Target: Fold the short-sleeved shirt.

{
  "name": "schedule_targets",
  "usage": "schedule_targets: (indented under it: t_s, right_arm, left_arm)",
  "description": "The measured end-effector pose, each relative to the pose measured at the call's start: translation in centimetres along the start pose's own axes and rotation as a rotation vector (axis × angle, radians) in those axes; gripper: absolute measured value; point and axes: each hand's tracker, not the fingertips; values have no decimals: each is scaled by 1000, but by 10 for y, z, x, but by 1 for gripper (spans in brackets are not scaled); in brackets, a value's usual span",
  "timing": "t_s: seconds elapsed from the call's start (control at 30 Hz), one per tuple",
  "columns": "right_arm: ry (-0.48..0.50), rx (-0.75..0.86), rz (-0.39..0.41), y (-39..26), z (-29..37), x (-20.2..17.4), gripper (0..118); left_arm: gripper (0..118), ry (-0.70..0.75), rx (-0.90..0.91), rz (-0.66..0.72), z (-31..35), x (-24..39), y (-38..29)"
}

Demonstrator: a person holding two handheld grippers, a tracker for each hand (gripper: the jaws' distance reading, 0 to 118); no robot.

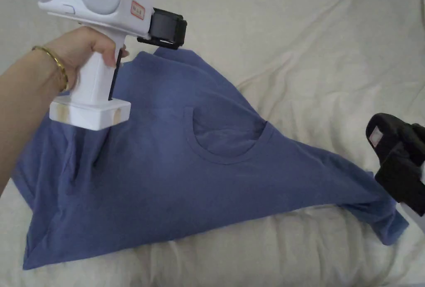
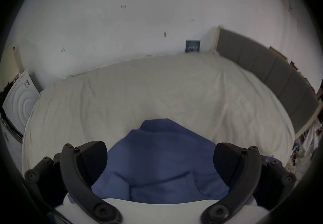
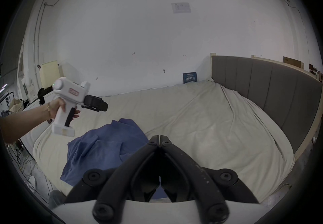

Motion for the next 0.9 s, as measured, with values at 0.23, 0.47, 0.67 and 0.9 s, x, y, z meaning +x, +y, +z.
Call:
schedule_targets:
  t_s: [0.23,0.47,0.67,0.9]
  right_arm:
    - [-67,-62,-47,-15,-39,23,2]
    - [-100,-96,-82,-29,-59,37,2]
    - [-94,-132,-117,-41,-65,38,2]
    - [-84,-126,-107,-31,-47,32,2]
  left_arm:
    - [118,-23,-150,-64,-126,2,31]
    - [112,81,-277,-203,-187,13,14]
    - [55,-64,-248,-83,-175,7,5]
    - [6,72,-254,-286,-166,33,9]
